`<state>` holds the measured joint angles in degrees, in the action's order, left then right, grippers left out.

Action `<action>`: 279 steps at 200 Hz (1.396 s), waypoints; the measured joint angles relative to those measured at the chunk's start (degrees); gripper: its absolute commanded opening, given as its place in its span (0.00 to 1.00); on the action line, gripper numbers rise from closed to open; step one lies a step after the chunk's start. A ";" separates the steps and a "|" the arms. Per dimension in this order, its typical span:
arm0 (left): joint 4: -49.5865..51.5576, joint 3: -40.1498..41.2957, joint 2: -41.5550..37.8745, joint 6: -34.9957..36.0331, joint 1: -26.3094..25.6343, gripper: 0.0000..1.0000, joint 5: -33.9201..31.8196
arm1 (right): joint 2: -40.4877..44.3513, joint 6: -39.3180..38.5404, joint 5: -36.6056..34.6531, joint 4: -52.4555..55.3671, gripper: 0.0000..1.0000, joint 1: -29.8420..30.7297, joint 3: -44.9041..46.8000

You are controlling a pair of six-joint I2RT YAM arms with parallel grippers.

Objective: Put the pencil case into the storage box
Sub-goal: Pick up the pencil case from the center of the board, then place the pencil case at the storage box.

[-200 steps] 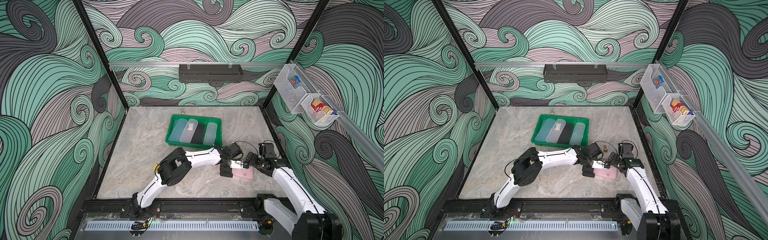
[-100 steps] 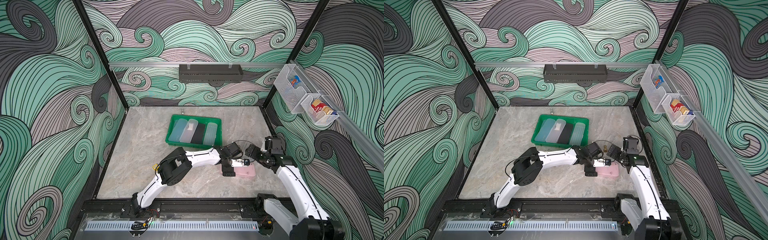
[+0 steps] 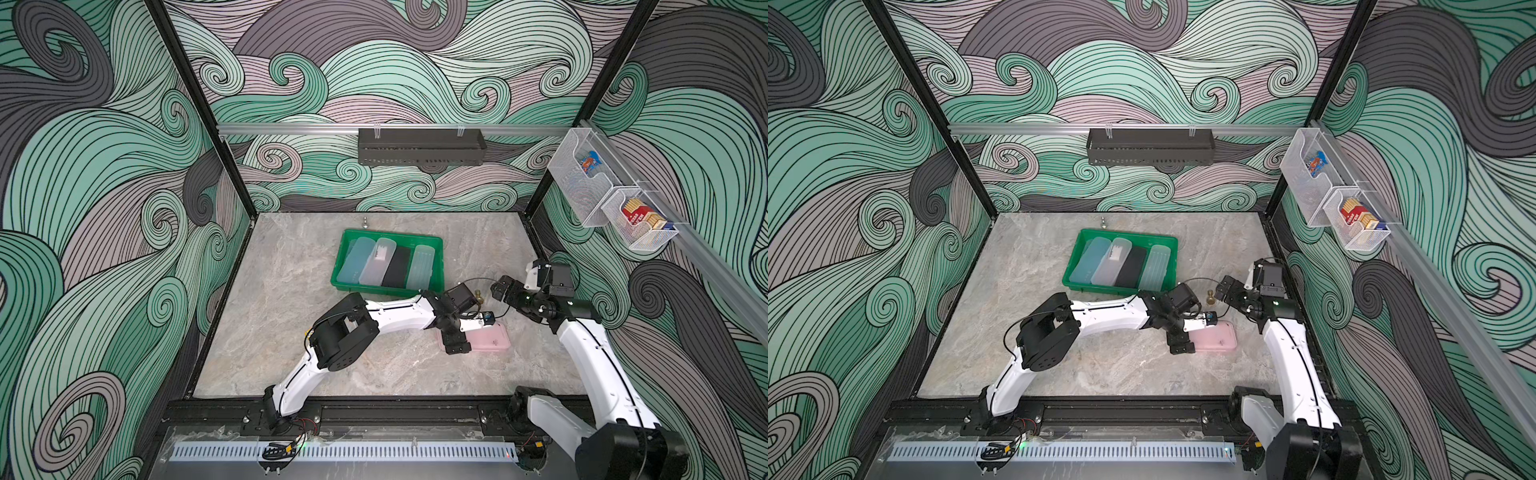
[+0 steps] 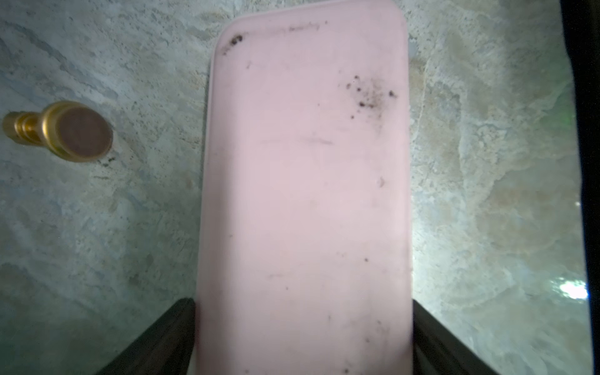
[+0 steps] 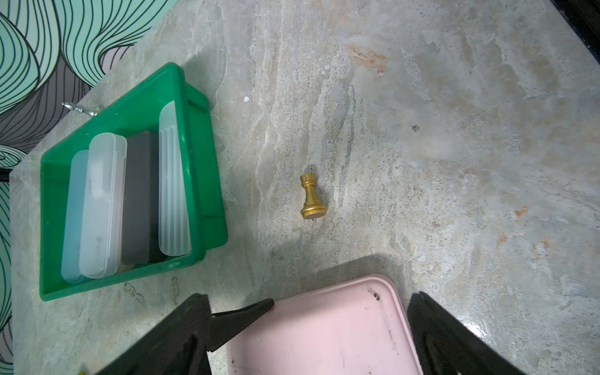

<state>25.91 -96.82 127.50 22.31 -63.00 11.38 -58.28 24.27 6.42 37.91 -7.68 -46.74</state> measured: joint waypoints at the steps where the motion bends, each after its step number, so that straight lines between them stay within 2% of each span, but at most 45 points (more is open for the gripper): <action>1: 0.17 -0.04 -0.04 -0.09 0.00 0.82 0.02 | 0.00 -0.04 0.09 0.02 0.99 -0.04 0.00; 94: 11.87 -0.09 -4.26 -3.78 -0.02 0.81 0.42 | -0.07 -1.36 1.70 0.02 0.99 -1.29 -0.04; 212: 16.04 -2.93 -9.14 -4.81 0.79 0.81 -5.97 | -0.96 -2.32 2.51 0.02 0.99 -1.31 -0.13; 239: 17.03 -4.37 -10.73 -4.87 2.43 0.81 -7.41 | -0.96 -2.58 2.84 0.02 0.99 -1.31 -0.13; 279: 17.16 -5.64 -13.16 -6.51 8.63 0.81 -9.81 | -1.01 -2.71 3.21 0.02 0.99 -1.31 -0.13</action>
<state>43.07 -102.45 114.34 15.79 -54.37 1.56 -59.29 21.56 9.63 37.93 -8.99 -46.87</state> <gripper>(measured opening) 0.933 0.992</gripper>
